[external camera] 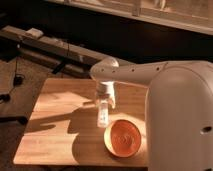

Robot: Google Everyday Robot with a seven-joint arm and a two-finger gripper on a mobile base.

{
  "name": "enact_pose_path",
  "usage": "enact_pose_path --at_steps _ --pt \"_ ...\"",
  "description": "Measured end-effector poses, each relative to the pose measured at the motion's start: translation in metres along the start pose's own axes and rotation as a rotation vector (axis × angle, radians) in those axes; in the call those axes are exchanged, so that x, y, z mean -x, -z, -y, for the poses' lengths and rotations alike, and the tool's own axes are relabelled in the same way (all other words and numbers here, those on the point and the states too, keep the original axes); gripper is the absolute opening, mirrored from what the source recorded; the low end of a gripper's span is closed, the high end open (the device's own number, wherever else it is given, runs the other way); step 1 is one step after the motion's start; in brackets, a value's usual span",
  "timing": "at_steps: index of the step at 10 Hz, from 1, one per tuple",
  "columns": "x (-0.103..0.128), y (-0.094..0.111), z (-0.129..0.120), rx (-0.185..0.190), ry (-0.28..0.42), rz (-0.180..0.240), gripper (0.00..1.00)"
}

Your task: Place the bottle in the ceramic bowl

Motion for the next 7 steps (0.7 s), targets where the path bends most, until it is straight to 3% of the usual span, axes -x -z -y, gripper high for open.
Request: enact_pose_path --at_steps 7 --pt "-0.003 -0.033 -0.001 0.005 0.034 -0.074 0.65"
